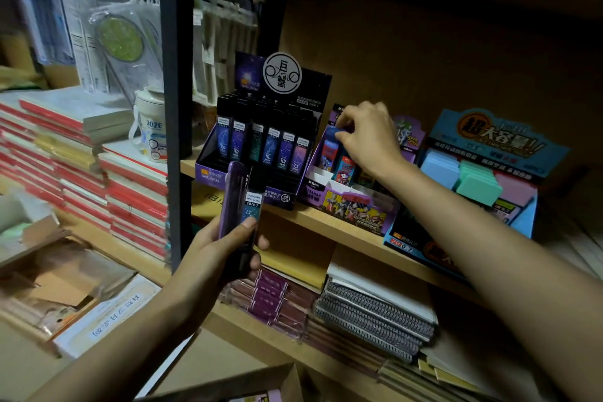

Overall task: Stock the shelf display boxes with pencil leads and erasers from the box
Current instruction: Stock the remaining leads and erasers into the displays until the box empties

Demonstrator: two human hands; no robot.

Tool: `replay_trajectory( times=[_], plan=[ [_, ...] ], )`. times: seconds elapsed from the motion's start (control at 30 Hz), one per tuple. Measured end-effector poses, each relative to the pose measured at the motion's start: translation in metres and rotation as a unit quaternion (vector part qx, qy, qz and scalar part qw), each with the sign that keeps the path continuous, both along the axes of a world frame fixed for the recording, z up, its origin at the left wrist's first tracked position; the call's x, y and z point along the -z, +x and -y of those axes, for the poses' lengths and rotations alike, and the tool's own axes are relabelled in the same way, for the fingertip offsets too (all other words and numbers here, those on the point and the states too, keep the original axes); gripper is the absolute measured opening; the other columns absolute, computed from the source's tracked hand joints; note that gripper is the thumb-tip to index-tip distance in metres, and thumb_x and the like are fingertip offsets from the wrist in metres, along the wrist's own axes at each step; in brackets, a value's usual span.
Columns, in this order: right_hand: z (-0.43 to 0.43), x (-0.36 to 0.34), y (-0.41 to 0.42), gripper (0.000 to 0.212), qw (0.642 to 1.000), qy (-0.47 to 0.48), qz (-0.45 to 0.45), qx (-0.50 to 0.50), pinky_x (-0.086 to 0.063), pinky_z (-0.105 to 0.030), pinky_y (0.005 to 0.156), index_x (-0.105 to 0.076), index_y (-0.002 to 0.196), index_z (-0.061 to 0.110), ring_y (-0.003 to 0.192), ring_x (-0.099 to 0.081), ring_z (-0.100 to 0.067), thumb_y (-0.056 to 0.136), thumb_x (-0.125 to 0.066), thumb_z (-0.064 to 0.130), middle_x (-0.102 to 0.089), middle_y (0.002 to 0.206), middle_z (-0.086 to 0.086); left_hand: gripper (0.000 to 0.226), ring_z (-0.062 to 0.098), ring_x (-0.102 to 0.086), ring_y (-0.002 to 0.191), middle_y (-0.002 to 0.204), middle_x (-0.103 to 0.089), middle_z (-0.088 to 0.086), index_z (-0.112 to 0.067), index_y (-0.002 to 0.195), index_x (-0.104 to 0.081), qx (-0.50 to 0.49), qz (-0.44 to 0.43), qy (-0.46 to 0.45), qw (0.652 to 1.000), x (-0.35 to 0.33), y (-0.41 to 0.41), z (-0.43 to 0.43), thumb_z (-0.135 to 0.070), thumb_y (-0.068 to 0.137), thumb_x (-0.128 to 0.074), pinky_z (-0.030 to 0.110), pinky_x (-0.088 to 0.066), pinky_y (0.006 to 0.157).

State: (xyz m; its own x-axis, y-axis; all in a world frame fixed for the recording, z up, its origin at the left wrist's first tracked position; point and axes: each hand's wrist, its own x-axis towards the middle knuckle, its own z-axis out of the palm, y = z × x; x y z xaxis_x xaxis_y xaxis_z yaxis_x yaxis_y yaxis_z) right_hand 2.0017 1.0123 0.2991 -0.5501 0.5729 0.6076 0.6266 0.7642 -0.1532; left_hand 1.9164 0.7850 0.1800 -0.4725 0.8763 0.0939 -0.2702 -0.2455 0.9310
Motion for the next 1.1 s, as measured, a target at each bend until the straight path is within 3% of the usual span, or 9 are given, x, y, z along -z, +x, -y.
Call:
replay_trajectory(
  times=[0.17,0.27,0.3,0.4,0.57,0.7,0.87,1.0,1.1],
  plan=[
    [0.014,-0.004,0.007,0.022,0.997,0.029,0.066,0.002,-0.031,-0.038,0.098,-0.068,0.106,0.012,0.118,-0.037,-0.026,0.093,-0.053,0.022,-0.053,0.117,-0.007,0.029,0.012,-0.059,0.056,0.075,-0.068,0.002,-0.02,0.111,-0.054,0.013,0.007,0.014,1.0,-0.002,0.0,0.003,-0.029,0.084,-0.056,0.021,-0.051,0.05],
    [0.042,-0.006,0.009,0.021,0.996,-0.018,0.01,-0.084,-0.034,-0.031,0.091,-0.067,0.108,0.014,0.112,-0.042,-0.019,0.093,-0.053,0.019,-0.054,0.111,-0.002,0.031,0.011,-0.057,0.054,0.075,-0.068,0.003,-0.015,0.113,-0.053,0.025,0.019,0.017,0.999,-0.005,0.0,0.005,-0.027,0.084,-0.057,0.02,-0.049,0.047],
    [0.055,-0.006,0.008,0.02,0.984,-0.106,-0.027,-0.143,-0.037,-0.026,0.085,-0.066,0.108,0.015,0.106,-0.047,-0.016,0.092,-0.056,0.019,-0.056,0.106,0.0,0.032,0.011,-0.057,0.053,0.075,-0.067,0.005,-0.013,0.113,-0.052,0.034,0.025,0.02,0.999,-0.006,-0.001,0.005,-0.026,0.084,-0.057,0.02,-0.048,0.046],
    [0.092,0.001,0.007,0.024,0.874,-0.385,-0.06,-0.29,-0.046,-0.012,0.073,-0.062,0.112,0.018,0.096,-0.057,-0.006,0.088,-0.063,0.02,-0.063,0.106,0.001,0.032,0.012,-0.056,0.053,0.077,-0.066,0.009,-0.009,0.111,-0.052,0.091,0.031,0.02,0.995,-0.009,-0.002,0.007,-0.026,0.087,-0.063,0.021,-0.047,0.045],
    [0.114,0.028,0.01,0.006,0.801,-0.508,-0.101,-0.302,-0.046,-0.014,0.063,-0.066,0.093,0.017,0.072,-0.061,0.0,0.087,-0.064,0.019,-0.066,0.074,0.01,0.039,0.011,-0.058,0.055,0.079,-0.067,0.008,-0.01,0.11,-0.053,0.166,0.005,-0.002,0.986,-0.011,0.004,0.013,-0.03,0.079,-0.067,0.02,-0.048,0.047],
    [0.114,0.031,0.02,0.005,0.799,-0.501,-0.199,-0.267,-0.047,-0.014,0.055,-0.066,0.082,0.018,0.063,-0.06,0.002,0.087,-0.064,0.017,-0.064,0.063,0.012,0.038,0.011,-0.06,0.061,0.083,-0.069,0.006,-0.01,0.114,-0.053,0.176,-0.014,-0.027,0.984,-0.008,0.009,0.015,-0.029,0.084,-0.066,0.02,-0.05,0.051],
    [0.095,0.002,0.045,0.008,0.83,-0.38,-0.34,-0.226,-0.051,-0.027,0.076,-0.063,0.083,0.019,0.082,-0.059,-0.011,0.09,-0.06,0.016,-0.062,0.082,0.002,0.022,0.007,-0.051,0.054,0.078,-0.066,0.003,-0.006,0.105,-0.055,0.21,-0.054,-0.073,0.974,-0.015,0.001,0.018,-0.021,0.088,-0.055,0.017,-0.043,0.048],
    [0.087,0.003,0.056,0.008,0.843,-0.383,-0.307,-0.219,-0.05,-0.033,0.079,-0.064,0.082,0.019,0.085,-0.059,-0.016,0.089,-0.061,0.016,-0.062,0.082,-0.001,0.026,0.002,-0.049,0.05,0.064,-0.063,-0.007,-0.014,0.094,-0.058,0.001,-0.037,-0.061,0.997,-0.025,-0.009,0.014,-0.033,0.077,-0.055,0.013,-0.039,0.046],
    [0.096,0.023,0.048,0.006,0.829,-0.438,-0.264,-0.225,-0.047,-0.027,0.069,-0.063,0.081,0.015,0.074,-0.057,-0.013,0.087,-0.064,0.015,-0.06,0.075,-0.001,0.037,0.002,-0.049,0.054,0.067,-0.066,-0.013,-0.015,0.095,-0.058,-0.031,-0.064,-0.034,0.997,-0.029,-0.005,0.013,-0.045,0.072,-0.058,0.015,-0.041,0.05]
  ],
)
